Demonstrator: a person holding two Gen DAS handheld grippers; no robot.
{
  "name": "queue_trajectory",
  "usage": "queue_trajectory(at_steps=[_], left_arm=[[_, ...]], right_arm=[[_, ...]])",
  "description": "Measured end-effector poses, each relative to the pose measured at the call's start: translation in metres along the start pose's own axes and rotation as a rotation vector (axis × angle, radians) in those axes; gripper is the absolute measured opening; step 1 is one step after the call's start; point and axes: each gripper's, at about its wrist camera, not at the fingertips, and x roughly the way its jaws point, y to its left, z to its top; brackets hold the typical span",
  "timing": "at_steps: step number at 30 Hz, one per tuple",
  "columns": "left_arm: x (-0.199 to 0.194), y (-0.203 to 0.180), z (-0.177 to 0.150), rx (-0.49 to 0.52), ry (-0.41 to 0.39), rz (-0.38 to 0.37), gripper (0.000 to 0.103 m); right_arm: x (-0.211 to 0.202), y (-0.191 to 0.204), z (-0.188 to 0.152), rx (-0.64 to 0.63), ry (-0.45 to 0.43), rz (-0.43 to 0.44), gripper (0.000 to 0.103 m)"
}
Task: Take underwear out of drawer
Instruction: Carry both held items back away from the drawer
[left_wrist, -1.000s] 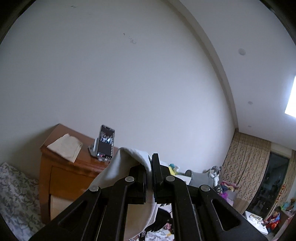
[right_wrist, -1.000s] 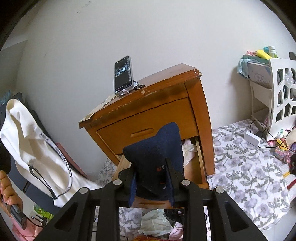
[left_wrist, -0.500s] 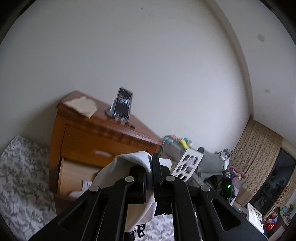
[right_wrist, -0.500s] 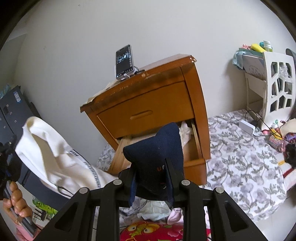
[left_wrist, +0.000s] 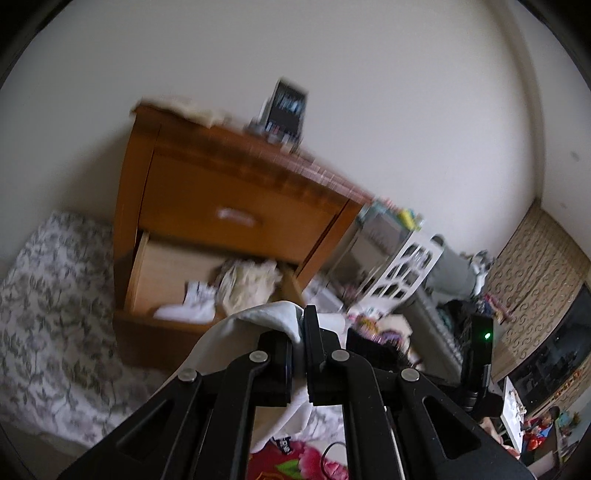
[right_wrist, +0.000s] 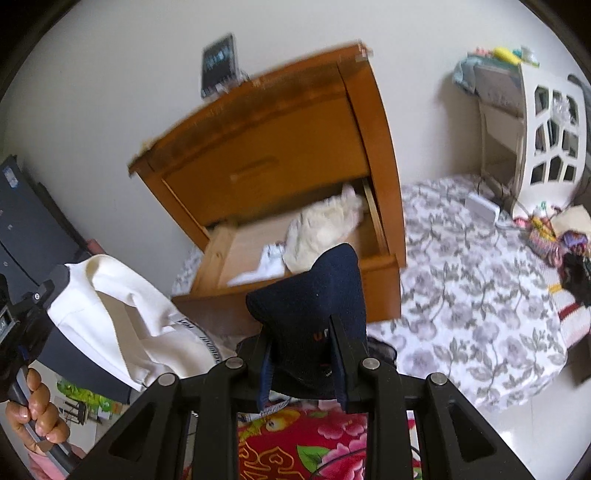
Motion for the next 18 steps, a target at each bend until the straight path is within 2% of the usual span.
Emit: queue_trajectory(at_steps=[4,18], left_arm=[[0.028,0.015,-0.012,-0.048,0.089,0.028,0.005],[0.099,0.051,-0.041,-0.116,0.282,0.091,0.005]], right_arm=[[0.022,-0.006,-0.006,0.012,0.062,-0.014,0.028],[0.088,-0.019,-0.015,0.042,0.212,-0.055,0.029]])
